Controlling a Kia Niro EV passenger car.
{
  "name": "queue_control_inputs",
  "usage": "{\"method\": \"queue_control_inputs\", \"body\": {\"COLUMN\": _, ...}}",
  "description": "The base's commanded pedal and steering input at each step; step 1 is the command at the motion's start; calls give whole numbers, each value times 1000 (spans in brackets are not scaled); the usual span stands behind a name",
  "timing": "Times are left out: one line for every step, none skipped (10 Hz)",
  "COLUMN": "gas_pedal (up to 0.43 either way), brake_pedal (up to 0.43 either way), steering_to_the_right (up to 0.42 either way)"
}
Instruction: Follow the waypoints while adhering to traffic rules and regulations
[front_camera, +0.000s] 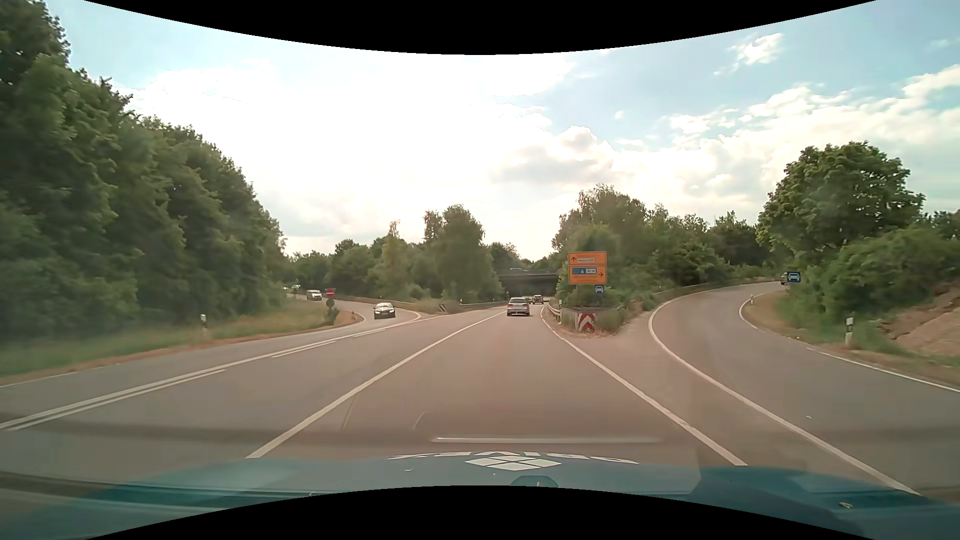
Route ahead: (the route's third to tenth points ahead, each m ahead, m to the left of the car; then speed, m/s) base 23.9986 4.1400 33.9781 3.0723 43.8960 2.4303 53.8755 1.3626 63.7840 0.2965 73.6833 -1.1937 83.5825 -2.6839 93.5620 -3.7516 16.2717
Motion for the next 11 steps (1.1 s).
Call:
{"method": "queue_control_inputs", "body": {"gas_pedal": 150, "brake_pedal": 0, "steering_to_the_right": 9}}
{"method": "queue_control_inputs", "body": {"gas_pedal": 150, "brake_pedal": 0, "steering_to_the_right": 9}}
{"method": "queue_control_inputs", "body": {"gas_pedal": 150, "brake_pedal": 0, "steering_to_the_right": 9}}
{"method": "queue_control_inputs", "body": {"gas_pedal": 150, "brake_pedal": 0, "steering_to_the_right": 9}}
{"method": "queue_control_inputs", "body": {"gas_pedal": 150, "brake_pedal": 0, "steering_to_the_right": 9}}
{"method": "queue_control_inputs", "body": {"gas_pedal": 150, "brake_pedal": 0, "steering_to_the_right": 9}}
{"method": "queue_control_inputs", "body": {"gas_pedal": 138, "brake_pedal": 0, "steering_to_the_right": 9}}
{"method": "queue_control_inputs", "body": {"gas_pedal": 138, "brake_pedal": 0, "steering_to_the_right": 9}}
{"method": "queue_control_inputs", "body": {"gas_pedal": 130, "brake_pedal": 0, "steering_to_the_right": 9}}
{"method": "queue_control_inputs", "body": {"gas_pedal": 130, "brake_pedal": 0, "steering_to_the_right": 9}}
{"method": "queue_control_inputs", "body": {"gas_pedal": 130, "brake_pedal": 0, "steering_to_the_right": 9}}
